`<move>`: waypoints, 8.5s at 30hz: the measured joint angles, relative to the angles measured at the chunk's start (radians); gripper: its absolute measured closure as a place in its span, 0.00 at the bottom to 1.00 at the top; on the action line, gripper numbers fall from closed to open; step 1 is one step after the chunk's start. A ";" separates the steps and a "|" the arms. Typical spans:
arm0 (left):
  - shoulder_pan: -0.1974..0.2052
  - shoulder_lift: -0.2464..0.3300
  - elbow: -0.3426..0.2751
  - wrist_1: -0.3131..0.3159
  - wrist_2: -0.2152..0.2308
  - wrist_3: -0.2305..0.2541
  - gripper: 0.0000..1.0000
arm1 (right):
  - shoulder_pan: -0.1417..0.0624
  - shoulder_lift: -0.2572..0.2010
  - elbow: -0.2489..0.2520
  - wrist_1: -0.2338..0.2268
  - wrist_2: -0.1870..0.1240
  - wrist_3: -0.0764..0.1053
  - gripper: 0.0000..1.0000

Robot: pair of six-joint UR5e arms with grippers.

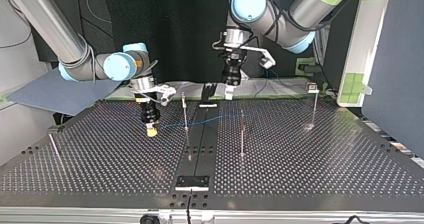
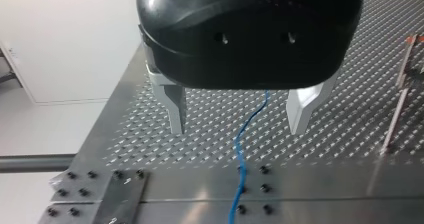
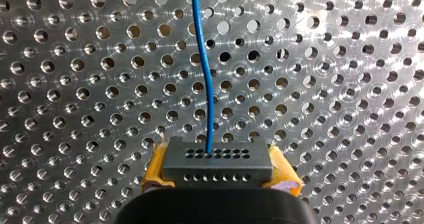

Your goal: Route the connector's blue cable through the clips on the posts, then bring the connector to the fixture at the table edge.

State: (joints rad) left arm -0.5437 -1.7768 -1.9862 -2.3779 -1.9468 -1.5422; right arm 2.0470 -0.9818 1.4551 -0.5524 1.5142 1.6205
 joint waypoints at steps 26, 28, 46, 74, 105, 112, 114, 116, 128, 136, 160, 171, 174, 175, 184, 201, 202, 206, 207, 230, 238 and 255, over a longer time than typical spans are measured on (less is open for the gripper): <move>-0.034 -0.116 0.149 -0.061 -0.233 0.057 0.00 | 0.001 0.002 0.000 0.000 0.000 0.000 1.00; -0.035 -0.128 0.157 -0.058 -0.243 0.057 0.00 | 0.001 0.002 0.000 0.000 0.000 0.000 1.00; -0.037 -0.138 0.230 -0.084 -0.242 0.066 0.00 | 0.001 0.003 0.000 -0.001 0.000 0.000 1.00; -0.006 -0.238 0.410 -0.186 -0.277 0.114 0.00 | 0.005 0.007 0.000 0.003 0.000 -0.003 1.00; 0.020 -0.258 0.417 -0.230 -0.271 0.123 0.00 | 0.006 0.008 0.000 0.005 0.000 -0.003 1.00; 0.023 -0.258 0.417 -0.237 -0.268 0.123 0.00 | 0.005 0.008 0.000 0.006 0.000 -0.004 1.00; 0.025 -0.258 0.417 -0.237 -0.268 0.123 0.00 | 0.006 0.008 0.000 0.006 0.000 -0.004 1.00; 0.026 -0.258 0.417 -0.237 -0.270 0.123 0.00 | 0.006 0.008 0.000 0.006 0.000 -0.004 1.00; 0.026 -0.258 0.417 -0.206 -0.270 0.114 0.78 | 0.006 0.008 0.000 0.007 0.000 -0.003 1.00; 0.028 -0.258 0.416 -0.177 -0.207 0.071 1.00 | 0.006 0.008 0.000 0.008 0.000 -0.003 1.00; 0.026 -0.258 0.388 -0.175 -0.133 0.049 1.00 | 0.000 0.008 0.009 0.072 0.035 -0.012 1.00; 0.019 -0.259 0.307 -0.132 -0.133 0.051 1.00 | 0.003 0.007 0.084 0.078 0.071 -0.017 1.00; 0.017 -0.259 0.289 -0.118 -0.131 0.050 1.00 | 0.006 0.004 0.094 0.079 0.075 -0.020 1.00; 0.016 -0.259 0.283 -0.114 -0.131 0.050 1.00 | 0.006 0.002 0.096 0.080 0.076 -0.021 1.00; 0.004 -0.263 0.257 -0.089 -0.123 0.044 1.00 | 0.011 -0.037 0.133 0.077 0.081 -0.025 1.00; -0.031 -0.356 0.255 -0.056 -0.112 0.038 1.00 | 0.016 -0.061 0.256 0.007 0.082 -0.025 1.00; -0.033 -0.357 0.255 -0.057 -0.112 0.037 1.00 | 0.016 -0.061 0.264 0.003 0.081 -0.025 1.00; -0.042 -0.359 0.253 -0.058 -0.114 0.037 1.00 | 0.014 -0.061 0.291 -0.015 0.081 -0.024 1.00; -0.044 -0.359 0.251 -0.057 -0.114 0.037 1.00 | 0.013 -0.061 0.297 -0.018 0.081 -0.025 1.00; -0.083 -0.403 0.225 -0.034 -0.117 0.036 1.00 | -0.014 -0.056 0.337 -0.036 0.077 -0.040 1.00; -0.083 -0.405 0.225 -0.028 -0.117 0.030 1.00 | -0.027 -0.029 0.336 -0.073 0.061 -0.041 1.00; -0.078 -0.406 0.225 -0.019 -0.110 0.029 1.00 | -0.089 0.021 0.336 -0.174 -0.051 -0.043 1.00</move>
State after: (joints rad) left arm -0.6222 -2.1830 -1.7615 -2.3968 -2.0566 -1.5135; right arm 1.9582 -0.9608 1.7911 -0.7267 1.4630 1.5778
